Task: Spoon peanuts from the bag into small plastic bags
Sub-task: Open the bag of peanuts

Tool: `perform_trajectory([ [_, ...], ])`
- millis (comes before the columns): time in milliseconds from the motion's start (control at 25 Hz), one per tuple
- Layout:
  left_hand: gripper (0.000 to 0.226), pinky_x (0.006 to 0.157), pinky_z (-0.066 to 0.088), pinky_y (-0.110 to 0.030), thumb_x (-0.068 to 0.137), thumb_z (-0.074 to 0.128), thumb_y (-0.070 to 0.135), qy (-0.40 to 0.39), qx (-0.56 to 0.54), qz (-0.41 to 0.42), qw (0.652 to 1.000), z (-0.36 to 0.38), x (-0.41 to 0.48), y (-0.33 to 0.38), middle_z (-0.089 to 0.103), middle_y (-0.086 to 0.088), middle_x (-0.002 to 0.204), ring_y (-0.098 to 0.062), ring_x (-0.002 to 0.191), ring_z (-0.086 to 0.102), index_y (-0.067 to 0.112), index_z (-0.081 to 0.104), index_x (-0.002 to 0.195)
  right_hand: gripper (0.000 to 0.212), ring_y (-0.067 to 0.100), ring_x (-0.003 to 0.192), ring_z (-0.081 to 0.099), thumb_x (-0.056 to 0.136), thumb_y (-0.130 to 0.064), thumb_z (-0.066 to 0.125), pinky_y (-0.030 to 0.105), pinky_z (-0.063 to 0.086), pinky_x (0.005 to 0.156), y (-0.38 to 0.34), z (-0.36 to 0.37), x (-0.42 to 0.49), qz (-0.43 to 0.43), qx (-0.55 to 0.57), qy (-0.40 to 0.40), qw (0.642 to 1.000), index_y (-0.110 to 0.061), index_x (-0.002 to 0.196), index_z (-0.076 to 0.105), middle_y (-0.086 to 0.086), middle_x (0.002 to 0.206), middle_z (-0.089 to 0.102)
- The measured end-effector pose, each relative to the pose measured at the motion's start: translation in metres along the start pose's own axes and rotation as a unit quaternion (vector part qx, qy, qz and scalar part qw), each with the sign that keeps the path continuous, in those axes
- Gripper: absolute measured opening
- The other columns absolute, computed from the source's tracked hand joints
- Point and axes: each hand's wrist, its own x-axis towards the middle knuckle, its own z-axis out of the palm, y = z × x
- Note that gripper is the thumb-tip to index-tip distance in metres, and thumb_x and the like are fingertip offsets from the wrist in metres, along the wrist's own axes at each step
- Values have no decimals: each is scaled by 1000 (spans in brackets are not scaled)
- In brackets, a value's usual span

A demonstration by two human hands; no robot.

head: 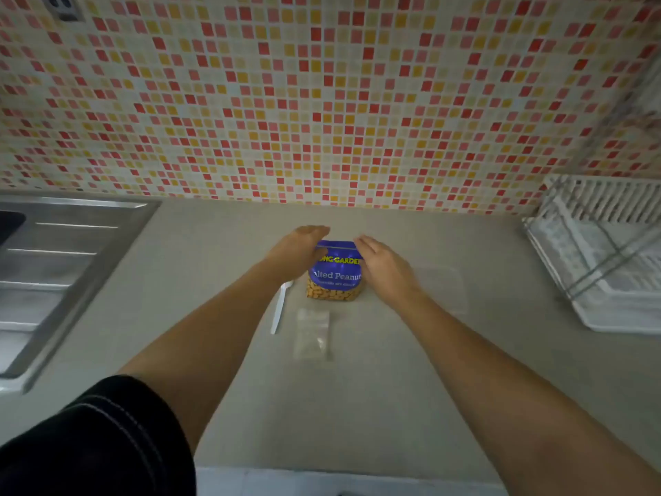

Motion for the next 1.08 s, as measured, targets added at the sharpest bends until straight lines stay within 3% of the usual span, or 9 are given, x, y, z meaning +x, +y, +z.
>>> perform_trajectory([
  [200,41,100,35,-35,93,51,18,-40,23,-5,999,1,19,-10,54,-16,131,-30,120,47,8,48,132,51,22,131,41,90,-8,51,37,40,102,13,14,14,-25,-11,15,1000,-12,139,37,6,147,38],
  [320,33,92,38,-34,90,53,13,-13,26,14,999,2,23,-11,60,-17,118,-30,110,52,7,57,123,61,24,102,66,58,3,79,35,58,71,23,25,16,-79,-25,92,992,-8,116,62,9,120,64],
  [400,29,88,40,-33,89,54,9,-1,27,29,999,3,27,-12,62,-18,112,-31,105,54,6,62,117,64,22,84,70,41,3,86,28,57,57,27,29,17,-97,-31,136,985,-8,102,69,5,102,71],
  [680,20,75,44,-33,82,60,5,18,21,126,992,1,33,-25,68,-20,89,-34,86,61,2,71,99,44,19,75,61,57,-3,83,24,54,53,25,43,26,-112,8,230,967,-14,97,71,0,82,67],
  [800,21,73,41,-29,82,62,7,10,19,139,990,0,36,-31,69,-19,87,-33,84,62,4,71,100,36,15,80,51,64,-3,79,25,53,58,31,48,27,-135,-4,268,954,-14,98,71,0,82,67],
  [1080,24,70,44,-28,78,61,13,-6,9,165,986,0,40,-40,68,-18,81,-33,75,64,5,72,98,27,19,83,50,74,-2,73,32,51,72,33,53,25,-141,-3,315,938,-9,99,66,7,87,67],
])
